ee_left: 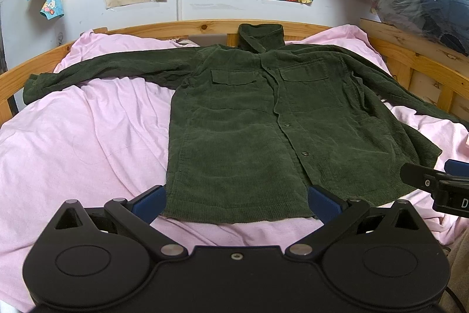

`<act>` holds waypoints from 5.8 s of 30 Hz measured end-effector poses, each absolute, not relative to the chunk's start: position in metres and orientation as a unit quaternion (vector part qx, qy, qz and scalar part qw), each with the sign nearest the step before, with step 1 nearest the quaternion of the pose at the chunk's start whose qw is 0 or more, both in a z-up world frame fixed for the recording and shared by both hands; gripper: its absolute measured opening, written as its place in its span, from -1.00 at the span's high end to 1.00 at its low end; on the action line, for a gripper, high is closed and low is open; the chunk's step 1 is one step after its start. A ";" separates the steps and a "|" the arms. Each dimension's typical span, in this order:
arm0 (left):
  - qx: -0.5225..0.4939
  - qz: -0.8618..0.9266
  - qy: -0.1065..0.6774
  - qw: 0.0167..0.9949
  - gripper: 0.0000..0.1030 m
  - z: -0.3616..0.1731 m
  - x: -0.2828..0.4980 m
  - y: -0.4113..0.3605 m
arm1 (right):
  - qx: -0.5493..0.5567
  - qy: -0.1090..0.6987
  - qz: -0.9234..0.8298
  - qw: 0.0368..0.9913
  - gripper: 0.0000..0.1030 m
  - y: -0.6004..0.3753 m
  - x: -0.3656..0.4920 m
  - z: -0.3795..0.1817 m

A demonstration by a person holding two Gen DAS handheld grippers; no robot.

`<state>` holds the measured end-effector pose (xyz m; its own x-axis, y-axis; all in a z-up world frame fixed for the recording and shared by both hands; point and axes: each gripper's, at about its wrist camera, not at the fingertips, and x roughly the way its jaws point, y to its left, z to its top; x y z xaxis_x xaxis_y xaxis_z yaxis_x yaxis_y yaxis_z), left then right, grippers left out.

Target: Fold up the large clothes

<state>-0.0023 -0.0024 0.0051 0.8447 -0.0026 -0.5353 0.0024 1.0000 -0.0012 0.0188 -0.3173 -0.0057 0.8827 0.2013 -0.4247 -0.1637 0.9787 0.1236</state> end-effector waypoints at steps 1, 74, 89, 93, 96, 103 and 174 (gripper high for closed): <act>0.000 -0.001 0.279 0.960 -0.99 0.005 -0.002 -0.002 | 0.042 0.223 0.094 0.969 -0.99 -0.317 0.019 -0.006; 0.023 0.006 0.311 0.950 -0.99 0.001 0.022 -0.009 | 0.075 0.281 0.028 0.956 -0.99 -0.327 0.038 -0.011; 0.082 -0.033 0.336 0.938 -0.99 0.036 0.128 -0.055 | 0.121 0.312 -0.002 0.942 -0.99 -0.360 0.080 -0.003; 0.108 -0.025 0.333 0.936 -0.99 0.033 0.153 -0.081 | 0.121 0.269 -0.035 0.955 -0.99 -0.383 0.096 0.011; 0.108 -0.036 0.334 0.936 -0.99 0.021 0.165 -0.096 | 0.131 0.235 -0.073 0.960 -0.99 -0.411 0.110 0.016; 0.116 -0.087 0.356 0.923 -0.99 -0.018 0.166 -0.102 | 0.186 0.152 -0.239 0.941 -0.94 -0.494 0.143 0.006; 0.005 -0.024 0.323 0.946 -0.99 -0.012 0.264 0.075 | -0.118 0.068 0.208 0.969 -0.95 -0.259 0.407 0.053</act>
<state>0.2639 0.0749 -0.0120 0.7895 -0.0428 -0.6122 0.0492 0.9988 -0.0064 0.4067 -0.2588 0.0531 0.9040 0.3871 -0.1817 -0.4194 0.8854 -0.2004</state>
